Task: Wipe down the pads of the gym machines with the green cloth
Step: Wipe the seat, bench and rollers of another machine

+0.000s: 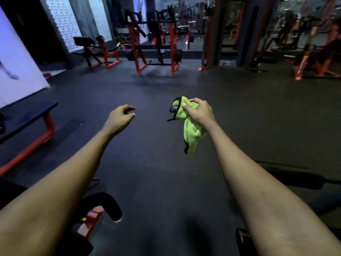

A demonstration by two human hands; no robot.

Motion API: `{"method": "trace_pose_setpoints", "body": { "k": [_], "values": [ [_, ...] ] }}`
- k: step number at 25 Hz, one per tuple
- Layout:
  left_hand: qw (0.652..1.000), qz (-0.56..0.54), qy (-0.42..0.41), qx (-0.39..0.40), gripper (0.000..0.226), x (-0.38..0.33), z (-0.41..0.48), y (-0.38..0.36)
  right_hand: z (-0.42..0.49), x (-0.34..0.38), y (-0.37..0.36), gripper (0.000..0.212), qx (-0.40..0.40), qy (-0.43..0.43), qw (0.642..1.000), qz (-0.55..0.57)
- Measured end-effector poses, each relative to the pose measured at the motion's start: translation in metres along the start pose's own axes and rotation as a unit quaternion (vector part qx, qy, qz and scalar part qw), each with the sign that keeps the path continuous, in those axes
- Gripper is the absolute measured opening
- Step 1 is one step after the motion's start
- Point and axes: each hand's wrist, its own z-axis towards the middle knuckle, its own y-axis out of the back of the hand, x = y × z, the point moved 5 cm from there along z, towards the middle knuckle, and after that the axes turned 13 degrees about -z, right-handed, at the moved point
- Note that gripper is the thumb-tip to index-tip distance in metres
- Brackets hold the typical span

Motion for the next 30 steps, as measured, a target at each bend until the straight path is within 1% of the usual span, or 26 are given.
{"method": "trace_pose_setpoints", "body": {
  "k": [7,11,14,16,20,24,27,30],
  "values": [
    [0.992,0.038,0.058,-0.103,0.035,0.035,0.052,0.051,0.11,0.079,-0.082,0.044,0.071,0.117,0.991,0.009],
    [0.981,0.065,0.095,-0.155,0.033,0.051,0.073,0.089,0.17,0.1,-0.106,0.046,0.097,0.157,0.982,0.03],
    [0.965,0.067,0.142,-0.209,0.031,0.072,0.076,0.114,0.199,0.125,-0.137,0.044,0.13,0.198,0.971,0.041],
    [0.956,0.075,0.164,-0.233,0.03,0.088,0.071,0.127,0.208,0.145,-0.163,0.043,0.155,0.217,0.962,0.051],
    [0.941,0.099,0.198,-0.255,0.03,0.115,0.064,0.149,0.213,0.184,-0.225,0.043,0.203,0.253,0.943,0.073],
    [0.925,0.112,0.223,-0.288,0.033,0.152,0.065,0.184,0.215,0.231,-0.294,0.045,0.256,0.282,0.922,0.07],
    [0.913,0.107,0.231,-0.318,0.03,0.174,0.061,0.218,0.216,0.274,-0.33,0.044,0.274,0.314,0.907,0.062],
    [0.894,0.12,0.249,-0.352,0.031,0.19,0.05,0.257,0.212,0.324,-0.363,0.044,0.287,0.345,0.89,0.078]
  ]
}}
